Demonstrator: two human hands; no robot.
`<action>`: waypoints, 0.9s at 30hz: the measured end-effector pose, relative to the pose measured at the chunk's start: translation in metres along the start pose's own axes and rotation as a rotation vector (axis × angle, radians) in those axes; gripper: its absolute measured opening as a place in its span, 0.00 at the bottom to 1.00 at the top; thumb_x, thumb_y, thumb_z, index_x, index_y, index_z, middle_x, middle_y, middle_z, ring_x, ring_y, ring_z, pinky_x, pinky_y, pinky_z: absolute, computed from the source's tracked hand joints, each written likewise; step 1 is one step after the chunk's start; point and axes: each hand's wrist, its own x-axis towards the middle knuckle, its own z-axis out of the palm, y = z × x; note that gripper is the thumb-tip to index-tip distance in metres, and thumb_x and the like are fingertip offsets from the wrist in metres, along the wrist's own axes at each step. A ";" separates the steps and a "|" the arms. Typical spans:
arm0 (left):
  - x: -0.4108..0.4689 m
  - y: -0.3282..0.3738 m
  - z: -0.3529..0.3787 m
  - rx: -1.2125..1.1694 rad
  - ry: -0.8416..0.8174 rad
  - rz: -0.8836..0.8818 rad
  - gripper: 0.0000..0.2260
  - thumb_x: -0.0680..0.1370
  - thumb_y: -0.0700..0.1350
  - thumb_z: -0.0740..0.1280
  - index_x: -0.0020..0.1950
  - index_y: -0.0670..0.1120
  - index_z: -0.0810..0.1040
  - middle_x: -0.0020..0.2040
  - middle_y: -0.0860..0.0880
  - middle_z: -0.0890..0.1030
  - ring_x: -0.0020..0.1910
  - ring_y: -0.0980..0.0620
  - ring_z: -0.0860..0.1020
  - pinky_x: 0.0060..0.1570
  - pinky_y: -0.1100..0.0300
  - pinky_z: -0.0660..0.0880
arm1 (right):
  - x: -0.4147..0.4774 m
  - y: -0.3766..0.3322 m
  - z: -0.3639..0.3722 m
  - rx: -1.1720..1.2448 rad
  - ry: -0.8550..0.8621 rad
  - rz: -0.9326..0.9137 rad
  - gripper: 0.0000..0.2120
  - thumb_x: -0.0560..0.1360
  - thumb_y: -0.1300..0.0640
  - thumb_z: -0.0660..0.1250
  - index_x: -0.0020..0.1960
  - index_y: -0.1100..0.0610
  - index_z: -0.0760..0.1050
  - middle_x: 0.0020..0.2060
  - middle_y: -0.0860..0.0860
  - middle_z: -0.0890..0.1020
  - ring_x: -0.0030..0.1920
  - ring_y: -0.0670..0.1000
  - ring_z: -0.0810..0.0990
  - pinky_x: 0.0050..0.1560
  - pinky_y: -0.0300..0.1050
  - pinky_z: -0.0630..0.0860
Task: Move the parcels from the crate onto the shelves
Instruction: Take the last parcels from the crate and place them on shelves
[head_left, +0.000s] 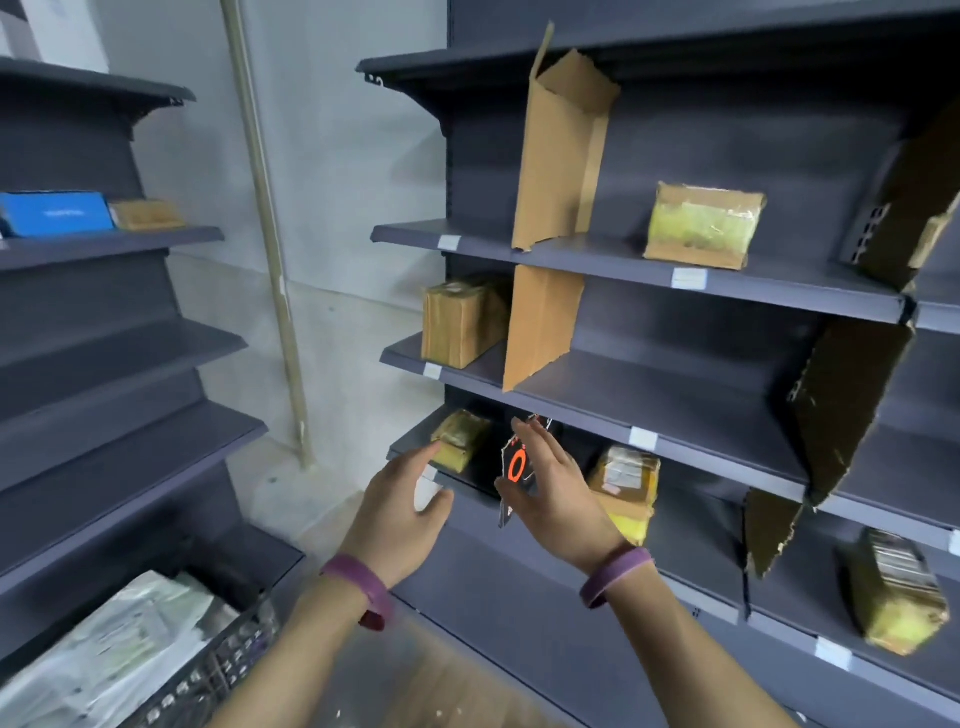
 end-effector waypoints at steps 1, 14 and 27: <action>0.007 -0.006 -0.003 -0.008 0.000 0.001 0.22 0.78 0.42 0.64 0.71 0.51 0.67 0.66 0.56 0.71 0.65 0.62 0.66 0.56 0.77 0.56 | 0.011 0.000 0.004 0.004 0.003 -0.001 0.32 0.79 0.54 0.65 0.78 0.53 0.53 0.78 0.52 0.57 0.78 0.50 0.49 0.77 0.49 0.53; 0.143 -0.117 -0.021 0.062 -0.027 -0.120 0.24 0.78 0.43 0.64 0.74 0.49 0.64 0.73 0.52 0.66 0.71 0.55 0.63 0.68 0.65 0.57 | 0.174 0.022 0.099 0.129 -0.098 -0.011 0.32 0.79 0.56 0.65 0.78 0.55 0.54 0.78 0.52 0.56 0.78 0.51 0.50 0.76 0.45 0.52; 0.298 -0.158 0.033 -0.029 -0.143 0.014 0.23 0.79 0.44 0.62 0.74 0.52 0.63 0.72 0.55 0.66 0.71 0.58 0.62 0.64 0.69 0.57 | 0.286 0.078 0.115 0.036 -0.009 0.114 0.32 0.79 0.55 0.65 0.78 0.52 0.53 0.78 0.51 0.54 0.78 0.50 0.50 0.76 0.47 0.55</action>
